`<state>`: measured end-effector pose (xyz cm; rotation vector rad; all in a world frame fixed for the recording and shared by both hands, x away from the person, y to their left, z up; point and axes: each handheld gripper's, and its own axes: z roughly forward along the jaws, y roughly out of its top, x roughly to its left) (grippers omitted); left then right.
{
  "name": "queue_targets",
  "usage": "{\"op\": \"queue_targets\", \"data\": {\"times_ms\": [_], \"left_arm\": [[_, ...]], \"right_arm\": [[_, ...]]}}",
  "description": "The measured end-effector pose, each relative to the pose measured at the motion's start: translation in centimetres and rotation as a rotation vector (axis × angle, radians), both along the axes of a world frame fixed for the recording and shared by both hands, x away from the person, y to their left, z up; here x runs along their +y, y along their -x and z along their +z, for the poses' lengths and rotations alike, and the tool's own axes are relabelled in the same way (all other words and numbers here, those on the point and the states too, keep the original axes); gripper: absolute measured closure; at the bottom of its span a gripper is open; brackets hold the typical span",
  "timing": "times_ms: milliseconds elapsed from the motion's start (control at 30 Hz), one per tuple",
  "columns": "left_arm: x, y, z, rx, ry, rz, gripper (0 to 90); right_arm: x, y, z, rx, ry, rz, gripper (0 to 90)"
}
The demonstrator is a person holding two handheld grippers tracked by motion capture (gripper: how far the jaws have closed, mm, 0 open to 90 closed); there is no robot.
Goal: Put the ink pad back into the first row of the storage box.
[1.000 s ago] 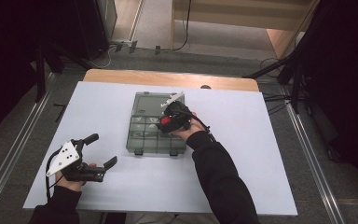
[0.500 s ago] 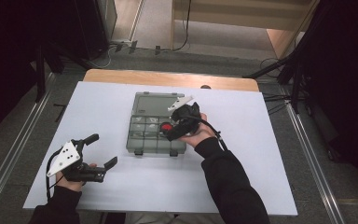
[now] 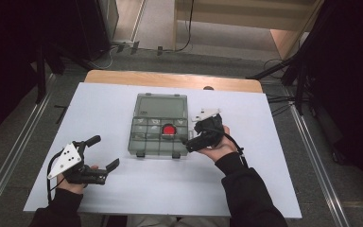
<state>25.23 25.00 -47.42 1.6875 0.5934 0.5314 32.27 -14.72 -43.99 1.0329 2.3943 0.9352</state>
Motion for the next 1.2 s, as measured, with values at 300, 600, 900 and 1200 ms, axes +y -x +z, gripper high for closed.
{"op": "queue_targets", "data": {"times_ms": [300, 600, 900, 1200], "left_arm": [[-0.1, 0.0, 0.0, -0.001, -0.002, -0.004, 0.0], [-0.1, 0.0, 0.0, 0.000, 0.001, -0.001, 0.0], [-0.1, 0.0, 0.0, 0.003, 0.002, 0.000, 0.0], [-0.1, 0.0, 0.0, 0.005, 0.002, 0.003, 0.0]], "right_arm": [[-2.7, 2.1, 0.2, -0.029, -0.045, -0.038, 0.1], [-4.3, 4.1, 0.5, -0.051, -0.086, -0.054, 1.6], [-6.1, 5.7, -0.2, -0.070, -0.122, -0.087, 0.1], [-7.8, 7.0, -1.5, -0.059, -0.144, -0.122, 0.1]]}}
